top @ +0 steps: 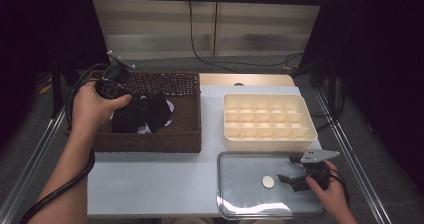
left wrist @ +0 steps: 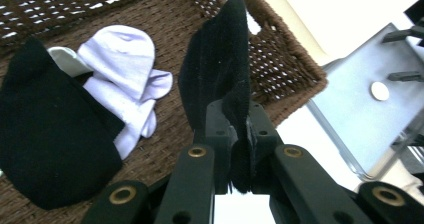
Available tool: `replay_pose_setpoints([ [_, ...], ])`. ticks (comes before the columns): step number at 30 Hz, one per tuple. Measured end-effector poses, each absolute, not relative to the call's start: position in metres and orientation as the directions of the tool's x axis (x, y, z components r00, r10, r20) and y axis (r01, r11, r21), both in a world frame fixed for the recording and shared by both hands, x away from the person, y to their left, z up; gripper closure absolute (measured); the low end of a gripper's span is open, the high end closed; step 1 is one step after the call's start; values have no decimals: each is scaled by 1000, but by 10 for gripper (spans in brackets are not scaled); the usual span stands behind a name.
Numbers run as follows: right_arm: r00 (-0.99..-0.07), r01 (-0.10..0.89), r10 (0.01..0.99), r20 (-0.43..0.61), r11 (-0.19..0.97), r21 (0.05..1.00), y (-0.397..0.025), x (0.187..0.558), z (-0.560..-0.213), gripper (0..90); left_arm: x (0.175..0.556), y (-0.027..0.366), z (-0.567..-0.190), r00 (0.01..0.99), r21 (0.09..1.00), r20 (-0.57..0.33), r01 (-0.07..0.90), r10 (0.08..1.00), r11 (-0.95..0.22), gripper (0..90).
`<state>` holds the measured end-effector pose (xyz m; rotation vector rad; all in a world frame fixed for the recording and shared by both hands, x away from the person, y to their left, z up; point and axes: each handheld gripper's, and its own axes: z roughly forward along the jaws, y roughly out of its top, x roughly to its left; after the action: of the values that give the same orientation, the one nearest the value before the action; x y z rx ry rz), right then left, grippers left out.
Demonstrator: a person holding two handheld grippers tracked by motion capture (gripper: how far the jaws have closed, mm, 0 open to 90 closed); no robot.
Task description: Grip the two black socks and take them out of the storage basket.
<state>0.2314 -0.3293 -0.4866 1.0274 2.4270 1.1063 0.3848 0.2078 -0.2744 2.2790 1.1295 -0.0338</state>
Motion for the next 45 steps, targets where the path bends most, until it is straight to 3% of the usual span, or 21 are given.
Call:
replay_pose_setpoints([
  [25, -707, 489, 707, 34, 453, 745, -329, 231, -487, 162, 348, 199, -241, 718, 519, -224, 660, 659, -543, 837],
  [45, -705, 490, 709, 31, 455, 744, -329, 231, -486, 162, 331, 193, -238, 748, 534, -223, 630, 625, -564, 837],
])
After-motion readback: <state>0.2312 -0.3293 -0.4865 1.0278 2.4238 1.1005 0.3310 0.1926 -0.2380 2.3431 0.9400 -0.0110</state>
